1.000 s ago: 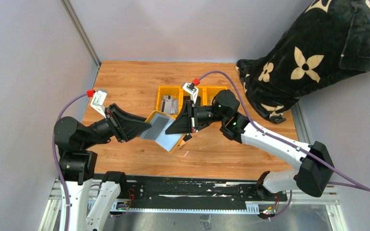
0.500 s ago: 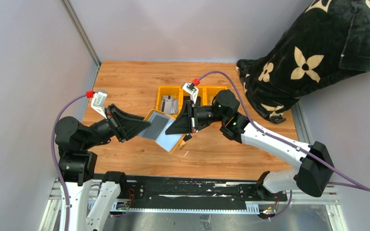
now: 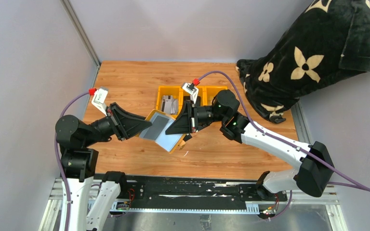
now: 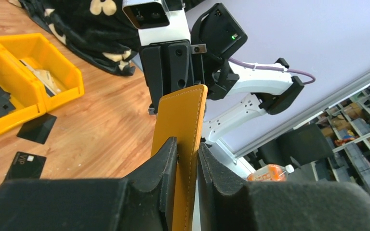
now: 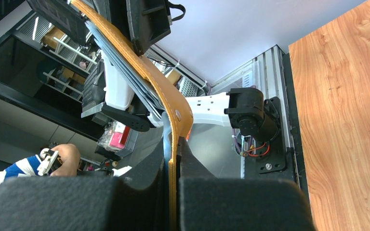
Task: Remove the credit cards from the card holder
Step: Remove the credit card from the card holder.
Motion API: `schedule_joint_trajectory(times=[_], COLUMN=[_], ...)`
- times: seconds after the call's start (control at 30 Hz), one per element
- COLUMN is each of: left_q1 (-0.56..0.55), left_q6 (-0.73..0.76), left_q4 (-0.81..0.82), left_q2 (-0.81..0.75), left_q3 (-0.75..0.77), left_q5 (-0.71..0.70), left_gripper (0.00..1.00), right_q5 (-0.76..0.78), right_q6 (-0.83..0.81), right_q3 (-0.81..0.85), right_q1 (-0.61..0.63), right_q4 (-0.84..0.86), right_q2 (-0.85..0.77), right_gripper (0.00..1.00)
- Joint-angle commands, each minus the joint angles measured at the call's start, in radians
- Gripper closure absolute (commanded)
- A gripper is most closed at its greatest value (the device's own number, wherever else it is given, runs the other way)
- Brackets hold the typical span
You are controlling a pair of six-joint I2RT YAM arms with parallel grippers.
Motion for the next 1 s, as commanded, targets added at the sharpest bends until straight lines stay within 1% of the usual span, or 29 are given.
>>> schedule_joint_trajectory(times=[0.0,0.07,0.33,0.43,0.57,0.8,0.97], left_q1=[0.001,0.001,0.001,0.001,0.001,0.001,0.001], left_q6=[0.083,0.091,0.035,-0.032,-0.057,-0.158,-0.203], left_q4=[-0.082,-0.096,-0.047,0.011,0.021,0.076,0.08], left_q2=[-0.008,-0.01,-0.008,-0.01,-0.009,0.006,0.012], left_q3=[0.009,0.014,0.008,-0.006,-0.007,-0.015,-0.012], left_q5=[-0.01,-0.019,0.001,0.034,0.054,0.119,0.141], left_gripper=[0.79,0.81,0.94,0.95,0.98,1.0,1.0], right_q5=[-0.011,-0.013,-0.012,-0.01,-0.01,-0.008,-0.009], right_q6=[-0.011,-0.013,-0.019,-0.019,-0.019,-0.019,-0.016], right_q3=[0.03,0.028,0.023,0.018,0.012,0.01,0.035], right_q1=[-0.002,-0.002,-0.002,-0.002,-0.002,-0.003,-0.004], right_q4=[0.047,0.047,0.041,0.041,0.054,0.06,0.067], right_q2=[-0.019,-0.021,-0.022,-0.014,-0.007,0.009,0.041], right_gripper=[1.0,1.0,1.0,1.0,1.0,1.0,1.0])
